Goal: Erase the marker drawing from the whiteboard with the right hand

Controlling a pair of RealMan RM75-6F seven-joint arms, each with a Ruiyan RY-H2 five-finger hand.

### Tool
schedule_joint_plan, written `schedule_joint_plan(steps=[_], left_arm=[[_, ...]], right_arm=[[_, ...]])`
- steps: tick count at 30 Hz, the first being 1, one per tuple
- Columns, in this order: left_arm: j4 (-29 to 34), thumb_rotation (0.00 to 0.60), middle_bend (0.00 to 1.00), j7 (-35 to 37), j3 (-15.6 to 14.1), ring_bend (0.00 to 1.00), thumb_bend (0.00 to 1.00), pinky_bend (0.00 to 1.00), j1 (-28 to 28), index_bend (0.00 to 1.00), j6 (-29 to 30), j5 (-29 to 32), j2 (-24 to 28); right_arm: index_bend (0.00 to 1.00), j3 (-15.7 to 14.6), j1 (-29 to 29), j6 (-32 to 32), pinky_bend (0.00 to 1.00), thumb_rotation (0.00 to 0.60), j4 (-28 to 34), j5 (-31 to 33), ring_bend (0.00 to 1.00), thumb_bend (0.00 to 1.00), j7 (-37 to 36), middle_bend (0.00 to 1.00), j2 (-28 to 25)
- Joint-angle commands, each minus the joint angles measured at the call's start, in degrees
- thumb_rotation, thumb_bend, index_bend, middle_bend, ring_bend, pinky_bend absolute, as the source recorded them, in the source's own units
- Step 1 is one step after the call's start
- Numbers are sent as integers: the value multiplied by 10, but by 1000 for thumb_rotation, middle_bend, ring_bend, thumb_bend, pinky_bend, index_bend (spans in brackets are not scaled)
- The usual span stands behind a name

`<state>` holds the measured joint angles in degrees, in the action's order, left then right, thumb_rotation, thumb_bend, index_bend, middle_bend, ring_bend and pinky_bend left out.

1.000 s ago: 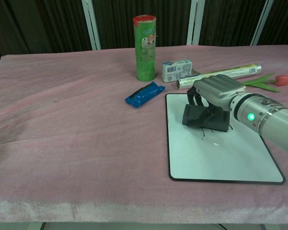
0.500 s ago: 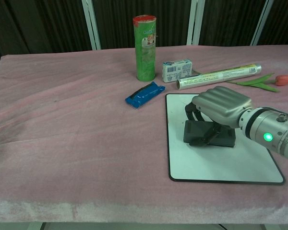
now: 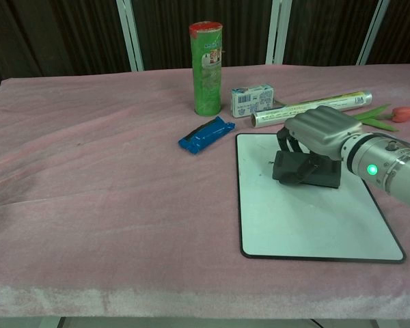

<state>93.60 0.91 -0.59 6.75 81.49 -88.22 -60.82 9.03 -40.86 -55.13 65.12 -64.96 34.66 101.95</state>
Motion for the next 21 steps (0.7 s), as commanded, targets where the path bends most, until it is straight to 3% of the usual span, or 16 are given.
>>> schedule_joint_plan(steps=[1,12,21], left_arm=[[0,600,0,-2,1,0,401,162,1,0,-3,3,-1],[0,600,0,-1,2,0,400,162,-1,0,3,2,-1],[-1,600,0,-4,1,0,402,162,1,0,1,0,-2]], right_arm=[[978,22,-20,17,790,600,-32,23,757,490,13,771,20],[978,49,-56,41,790,600,-104,58,757,490,30,770,65],[978,17,-35,18,790,600,-38,16,757,490,6,770,31]])
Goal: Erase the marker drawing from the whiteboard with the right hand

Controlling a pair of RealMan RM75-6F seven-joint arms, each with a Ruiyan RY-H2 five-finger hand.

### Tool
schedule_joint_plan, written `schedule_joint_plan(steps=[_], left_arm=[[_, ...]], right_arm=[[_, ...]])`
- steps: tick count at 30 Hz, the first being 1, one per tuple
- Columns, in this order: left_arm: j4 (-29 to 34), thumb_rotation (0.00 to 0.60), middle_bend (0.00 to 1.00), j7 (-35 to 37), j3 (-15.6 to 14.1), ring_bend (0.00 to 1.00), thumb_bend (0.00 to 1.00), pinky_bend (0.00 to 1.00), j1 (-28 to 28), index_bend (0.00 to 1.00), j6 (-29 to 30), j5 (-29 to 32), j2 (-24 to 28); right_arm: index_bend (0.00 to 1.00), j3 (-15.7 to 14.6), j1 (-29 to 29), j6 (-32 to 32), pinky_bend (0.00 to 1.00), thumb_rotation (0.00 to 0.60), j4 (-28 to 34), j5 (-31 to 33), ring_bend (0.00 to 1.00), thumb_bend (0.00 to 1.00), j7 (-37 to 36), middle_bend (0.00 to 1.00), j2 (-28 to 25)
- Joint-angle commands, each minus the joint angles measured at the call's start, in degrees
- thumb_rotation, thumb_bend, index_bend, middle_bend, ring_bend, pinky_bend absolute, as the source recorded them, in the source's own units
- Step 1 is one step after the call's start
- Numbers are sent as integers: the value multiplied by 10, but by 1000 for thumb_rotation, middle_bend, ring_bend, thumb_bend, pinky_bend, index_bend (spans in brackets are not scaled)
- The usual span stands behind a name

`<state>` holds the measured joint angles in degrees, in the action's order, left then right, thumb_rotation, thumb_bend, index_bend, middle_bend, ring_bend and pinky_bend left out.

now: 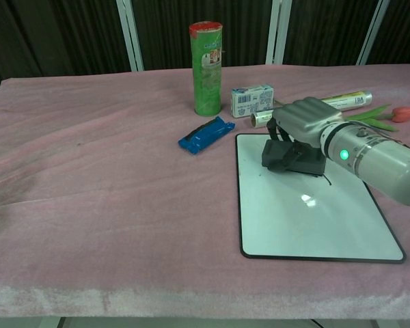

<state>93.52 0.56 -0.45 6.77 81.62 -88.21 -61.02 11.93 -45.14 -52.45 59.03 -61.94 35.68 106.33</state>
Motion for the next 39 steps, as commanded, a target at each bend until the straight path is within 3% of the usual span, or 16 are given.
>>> schedule_joint_plan(steps=[1,11,17,26,39], left_arm=[[1,600,0,-1,0,0,402,162,0,0,-1,0,0],[2,600,0,-8,-4,0,401,162,-3,0,7,-9,-2],[3,600,0,-8,-5,0,402,162,-2,0,5,-10,-3],[3,600,0,-14,-5,0,400,163,-3,0,5,-10,-5],[4,600,0,-21,-1,0,399,163,1,0,-4,1,-7]], right_arm=[[978,-16,9,-10,790,600,31,-18,757,491,-3,770,-17],[978,-81,49,-41,790,600,132,-68,757,490,8,770,-78],[978,-103,74,-50,790,600,121,-77,757,490,-2,771,-99],[978,-78,76,-34,790,600,34,-68,757,490,-56,771,-83],[978,-5,15,28,790,600,-111,-27,757,490,-83,770,-10]])
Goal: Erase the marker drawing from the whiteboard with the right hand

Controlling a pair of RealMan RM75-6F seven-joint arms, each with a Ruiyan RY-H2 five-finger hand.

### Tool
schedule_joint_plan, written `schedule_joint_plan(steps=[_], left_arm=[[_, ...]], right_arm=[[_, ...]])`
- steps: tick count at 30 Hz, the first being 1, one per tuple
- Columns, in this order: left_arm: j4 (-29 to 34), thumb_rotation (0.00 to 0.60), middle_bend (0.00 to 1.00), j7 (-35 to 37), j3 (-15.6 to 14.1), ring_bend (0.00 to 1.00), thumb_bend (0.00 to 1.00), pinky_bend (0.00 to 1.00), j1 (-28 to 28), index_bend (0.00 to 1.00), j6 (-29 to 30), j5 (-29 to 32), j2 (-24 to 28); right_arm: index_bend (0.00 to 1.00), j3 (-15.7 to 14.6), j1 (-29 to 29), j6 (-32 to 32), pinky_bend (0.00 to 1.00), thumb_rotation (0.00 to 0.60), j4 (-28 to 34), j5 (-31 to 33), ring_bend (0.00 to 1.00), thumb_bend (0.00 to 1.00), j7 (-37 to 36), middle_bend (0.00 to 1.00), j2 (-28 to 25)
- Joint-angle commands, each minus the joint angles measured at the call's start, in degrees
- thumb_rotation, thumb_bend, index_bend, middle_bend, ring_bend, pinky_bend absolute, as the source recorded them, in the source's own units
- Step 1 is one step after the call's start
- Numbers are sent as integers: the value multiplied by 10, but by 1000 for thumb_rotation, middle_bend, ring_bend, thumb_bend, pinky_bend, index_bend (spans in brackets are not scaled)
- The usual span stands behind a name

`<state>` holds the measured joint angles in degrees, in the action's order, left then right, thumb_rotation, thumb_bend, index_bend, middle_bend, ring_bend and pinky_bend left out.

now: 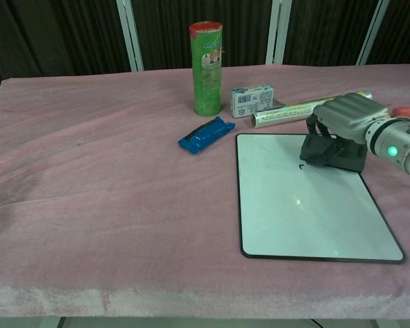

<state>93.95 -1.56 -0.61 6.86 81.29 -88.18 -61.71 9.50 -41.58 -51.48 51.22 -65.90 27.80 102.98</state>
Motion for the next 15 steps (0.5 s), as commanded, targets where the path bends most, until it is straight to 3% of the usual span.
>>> schedule_joint_plan(steps=[1,8,15], left_arm=[[0,600,0,0,1,0,400,163,0,0,0,1,0],[-1,600,0,4,2,0,401,163,-1,0,3,1,1],[-2,600,0,9,-1,0,401,164,-3,0,9,-6,2]], right_arm=[[978,24,-27,25,790,600,-43,16,757,490,-6,770,31],[978,28,-43,25,790,600,-48,3,757,490,-15,770,53],[978,-5,-19,-17,790,600,37,-40,757,490,-16,770,24]])
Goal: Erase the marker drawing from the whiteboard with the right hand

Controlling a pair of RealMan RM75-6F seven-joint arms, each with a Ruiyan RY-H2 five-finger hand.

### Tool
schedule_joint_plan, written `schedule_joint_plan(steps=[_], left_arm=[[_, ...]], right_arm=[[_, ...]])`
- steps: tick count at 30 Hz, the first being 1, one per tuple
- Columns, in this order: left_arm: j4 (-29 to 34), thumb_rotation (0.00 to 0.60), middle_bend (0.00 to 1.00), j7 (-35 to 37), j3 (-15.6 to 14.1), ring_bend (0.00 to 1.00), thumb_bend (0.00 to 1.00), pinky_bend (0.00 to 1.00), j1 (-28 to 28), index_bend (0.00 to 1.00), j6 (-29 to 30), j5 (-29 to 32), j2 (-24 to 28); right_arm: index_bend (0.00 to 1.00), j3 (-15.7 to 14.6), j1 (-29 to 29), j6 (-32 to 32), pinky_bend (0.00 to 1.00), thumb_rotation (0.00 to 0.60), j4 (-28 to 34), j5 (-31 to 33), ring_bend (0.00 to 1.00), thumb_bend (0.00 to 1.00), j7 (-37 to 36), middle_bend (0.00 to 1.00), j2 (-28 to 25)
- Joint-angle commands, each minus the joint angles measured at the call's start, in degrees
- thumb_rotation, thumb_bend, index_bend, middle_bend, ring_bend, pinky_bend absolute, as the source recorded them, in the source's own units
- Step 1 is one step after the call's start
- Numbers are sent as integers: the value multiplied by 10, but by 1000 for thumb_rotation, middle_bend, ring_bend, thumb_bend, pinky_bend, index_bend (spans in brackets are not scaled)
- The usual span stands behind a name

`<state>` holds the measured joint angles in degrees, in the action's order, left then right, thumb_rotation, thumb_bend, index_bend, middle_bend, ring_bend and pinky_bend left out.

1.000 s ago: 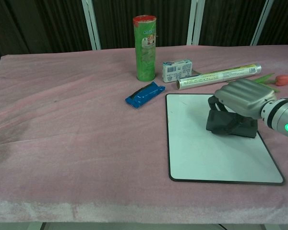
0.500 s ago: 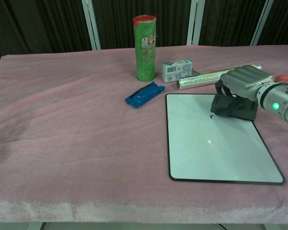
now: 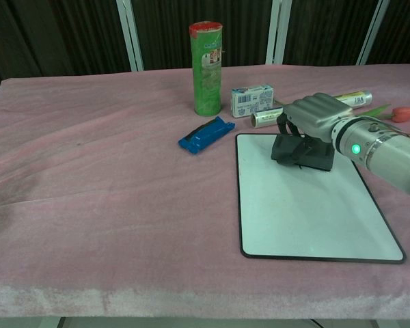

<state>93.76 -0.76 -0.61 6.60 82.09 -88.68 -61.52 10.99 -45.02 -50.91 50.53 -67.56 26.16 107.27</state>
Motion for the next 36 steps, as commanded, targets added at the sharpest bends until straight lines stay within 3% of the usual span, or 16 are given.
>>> schedule_joint_plan(steps=[1,5,8,11,15,22,29,33,35,36], left_arm=[[-1,600,0,1,-1,0,401,164,0,0,0,-1,0],[-1,600,0,1,-1,0,401,164,0,0,0,-2,0],[0,600,0,2,-1,0,402,164,0,0,1,-3,0],[0,600,0,2,-2,0,401,164,-3,0,6,-6,1],[-1,600,0,2,-2,0,402,165,-2,0,3,-4,1],[2,600,0,-7,-3,0,402,164,1,0,-4,-3,-2],[4,600,0,-16,-2,0,402,164,3,0,-9,1,-5],[4,600,0,-16,-2,0,402,164,4,0,-10,2,-5],[4,600,0,-14,-2,0,402,164,3,0,-9,2,-4],[4,600,0,-14,-2,0,402,164,3,0,-8,2,-4]], right_arm=[[978,-26,20,-27,790,600,56,-30,757,490,1,771,-25],[978,-32,24,-32,790,600,70,-36,757,490,3,771,-32],[978,-53,39,-46,790,600,115,-57,757,490,2,771,-56],[978,-80,75,-99,790,600,186,-95,757,490,-24,771,-114],[978,-98,110,-140,790,600,220,-115,757,490,-46,771,-171],[978,-105,154,-151,789,600,179,-99,757,490,-94,771,-217],[944,-96,160,-108,789,600,90,-78,738,486,-139,770,-195],[817,-95,156,-88,764,600,52,-84,669,483,-162,751,-177],[687,-97,154,-81,728,600,42,-92,618,483,-177,677,-175],[562,-98,154,-78,686,600,41,-94,568,479,-180,603,-176]])
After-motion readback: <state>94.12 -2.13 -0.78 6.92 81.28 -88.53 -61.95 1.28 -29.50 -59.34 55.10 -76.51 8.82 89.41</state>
